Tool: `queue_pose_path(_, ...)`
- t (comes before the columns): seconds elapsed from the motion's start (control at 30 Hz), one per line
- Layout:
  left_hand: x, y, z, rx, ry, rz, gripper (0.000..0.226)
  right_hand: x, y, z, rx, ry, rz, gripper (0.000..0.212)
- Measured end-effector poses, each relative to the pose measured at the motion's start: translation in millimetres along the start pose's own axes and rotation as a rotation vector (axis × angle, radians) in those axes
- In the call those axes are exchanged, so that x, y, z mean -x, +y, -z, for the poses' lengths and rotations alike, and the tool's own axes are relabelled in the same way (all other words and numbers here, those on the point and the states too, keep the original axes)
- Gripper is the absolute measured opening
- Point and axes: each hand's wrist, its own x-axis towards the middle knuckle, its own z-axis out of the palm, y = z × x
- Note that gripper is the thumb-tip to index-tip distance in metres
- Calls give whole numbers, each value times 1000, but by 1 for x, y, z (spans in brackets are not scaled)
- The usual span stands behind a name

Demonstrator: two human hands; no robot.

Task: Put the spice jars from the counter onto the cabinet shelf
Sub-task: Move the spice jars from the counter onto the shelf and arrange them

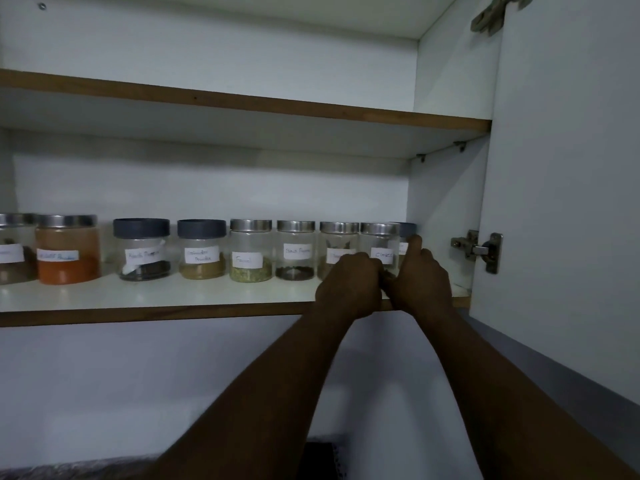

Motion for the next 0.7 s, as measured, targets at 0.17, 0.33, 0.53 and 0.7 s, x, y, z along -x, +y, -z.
queue_pose_path(0.17,-9,10,-7,76,3,59,30,-8,6,0,2,-15,39,72)
queue_pose_path(0.33,-12,6,-14,155,64,172,27,-20,2,-4,-90,-51,-23,80)
queue_pose_path(0.53,-32,-5,-23,300,5,326,40,-44,-1,-17,-101,-138,-32,89)
queue_pose_path(0.7,-57,-20,-31,300,-180,400,59,-61,2,-29,-78,-181,-22,97)
